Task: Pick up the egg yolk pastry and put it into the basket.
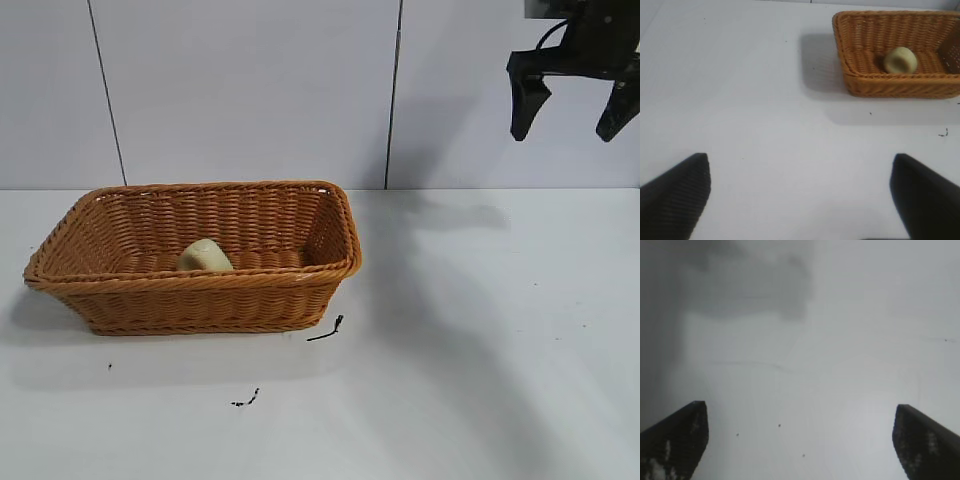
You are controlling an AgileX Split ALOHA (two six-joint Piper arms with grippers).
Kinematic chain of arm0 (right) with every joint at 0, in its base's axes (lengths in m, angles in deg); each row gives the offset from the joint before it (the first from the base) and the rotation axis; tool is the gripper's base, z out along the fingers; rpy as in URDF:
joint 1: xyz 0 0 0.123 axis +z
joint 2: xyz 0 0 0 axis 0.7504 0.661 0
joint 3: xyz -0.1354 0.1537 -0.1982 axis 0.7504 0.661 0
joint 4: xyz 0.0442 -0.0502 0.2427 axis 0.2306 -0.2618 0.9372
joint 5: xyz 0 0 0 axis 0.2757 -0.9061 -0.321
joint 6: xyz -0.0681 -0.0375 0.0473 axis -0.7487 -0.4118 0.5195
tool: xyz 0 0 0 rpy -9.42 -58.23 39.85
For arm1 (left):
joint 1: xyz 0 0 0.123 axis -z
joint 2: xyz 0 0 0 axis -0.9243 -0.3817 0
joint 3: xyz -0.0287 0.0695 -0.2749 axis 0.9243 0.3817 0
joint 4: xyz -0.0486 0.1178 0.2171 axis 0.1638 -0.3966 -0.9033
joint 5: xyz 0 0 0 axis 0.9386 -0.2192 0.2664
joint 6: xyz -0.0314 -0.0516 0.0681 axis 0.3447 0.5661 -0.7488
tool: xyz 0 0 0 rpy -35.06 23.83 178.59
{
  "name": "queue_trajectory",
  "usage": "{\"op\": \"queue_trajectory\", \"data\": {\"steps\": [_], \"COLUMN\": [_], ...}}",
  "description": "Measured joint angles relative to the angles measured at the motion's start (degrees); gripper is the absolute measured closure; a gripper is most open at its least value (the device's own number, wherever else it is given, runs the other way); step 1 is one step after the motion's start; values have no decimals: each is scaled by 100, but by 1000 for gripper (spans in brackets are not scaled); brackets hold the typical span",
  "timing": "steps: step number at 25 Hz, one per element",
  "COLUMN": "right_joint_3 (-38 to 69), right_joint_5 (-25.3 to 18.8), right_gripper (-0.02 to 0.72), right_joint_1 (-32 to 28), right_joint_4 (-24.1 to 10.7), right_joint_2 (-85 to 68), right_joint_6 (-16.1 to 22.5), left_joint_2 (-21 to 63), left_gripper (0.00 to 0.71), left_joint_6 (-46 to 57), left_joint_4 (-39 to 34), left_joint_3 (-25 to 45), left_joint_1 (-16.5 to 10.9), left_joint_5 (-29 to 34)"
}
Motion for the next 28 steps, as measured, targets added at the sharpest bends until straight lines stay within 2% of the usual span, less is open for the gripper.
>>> {"op": "queue_trajectory", "data": {"steps": [14, 16, 21, 28], "right_joint_3": [4281, 4851, 6122, 7103], "right_joint_5": [-5, 78, 629, 806], "right_gripper": [10, 10, 10, 10], "right_joint_1": [0, 0, 0, 0], "right_joint_4": [75, 75, 75, 75], "right_joint_2": [-4193, -4727, -6281, -8078], "right_joint_6": [-129, -164, -283, -253], "left_joint_2": [0, 0, 0, 0], "left_gripper": [14, 14, 14, 14], "left_joint_6": [0, 0, 0, 0], "left_joint_4": [0, 0, 0, 0], "left_joint_3": [0, 0, 0, 0], "left_joint_1": [0, 0, 0, 0], "left_joint_5": [0, 0, 0, 0]}}
